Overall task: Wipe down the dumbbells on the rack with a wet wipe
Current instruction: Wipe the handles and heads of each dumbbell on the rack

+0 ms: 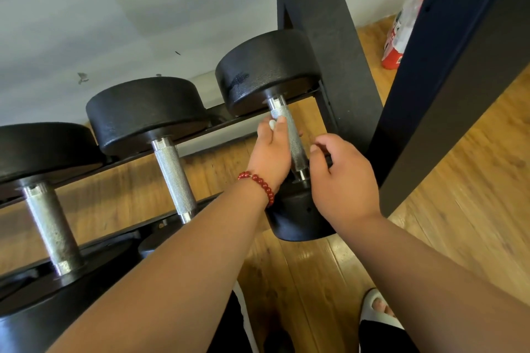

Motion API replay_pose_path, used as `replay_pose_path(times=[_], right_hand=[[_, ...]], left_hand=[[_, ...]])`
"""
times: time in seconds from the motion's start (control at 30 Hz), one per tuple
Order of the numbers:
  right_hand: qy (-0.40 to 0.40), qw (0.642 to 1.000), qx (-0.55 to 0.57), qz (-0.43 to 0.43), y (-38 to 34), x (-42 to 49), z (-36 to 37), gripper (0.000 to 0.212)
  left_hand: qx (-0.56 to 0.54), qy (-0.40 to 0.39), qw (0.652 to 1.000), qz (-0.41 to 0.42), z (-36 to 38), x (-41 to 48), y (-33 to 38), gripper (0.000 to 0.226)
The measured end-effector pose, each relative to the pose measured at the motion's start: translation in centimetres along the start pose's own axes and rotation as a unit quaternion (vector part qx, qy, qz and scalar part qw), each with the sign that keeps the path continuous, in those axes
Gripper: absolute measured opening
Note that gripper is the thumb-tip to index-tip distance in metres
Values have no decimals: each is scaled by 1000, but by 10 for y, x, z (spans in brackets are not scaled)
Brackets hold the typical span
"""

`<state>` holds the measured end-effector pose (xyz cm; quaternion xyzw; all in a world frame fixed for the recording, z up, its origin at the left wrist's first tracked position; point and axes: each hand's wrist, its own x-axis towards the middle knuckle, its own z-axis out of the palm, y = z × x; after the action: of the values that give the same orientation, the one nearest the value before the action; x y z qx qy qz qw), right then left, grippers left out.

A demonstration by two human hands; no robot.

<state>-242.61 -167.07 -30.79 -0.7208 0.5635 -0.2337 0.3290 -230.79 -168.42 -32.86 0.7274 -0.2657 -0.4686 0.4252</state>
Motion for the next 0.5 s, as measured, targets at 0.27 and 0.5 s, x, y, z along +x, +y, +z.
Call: replay_pose_path(times=[0.27, 0.5], right_hand=[[2, 1000, 4, 6, 0, -1, 0, 18], [3, 1000, 5, 6, 1, 0, 1, 16]], left_hand=[[-91, -13, 995, -47, -8, 9, -8, 45], [-34, 27, 999, 15, 0, 22, 8, 25]])
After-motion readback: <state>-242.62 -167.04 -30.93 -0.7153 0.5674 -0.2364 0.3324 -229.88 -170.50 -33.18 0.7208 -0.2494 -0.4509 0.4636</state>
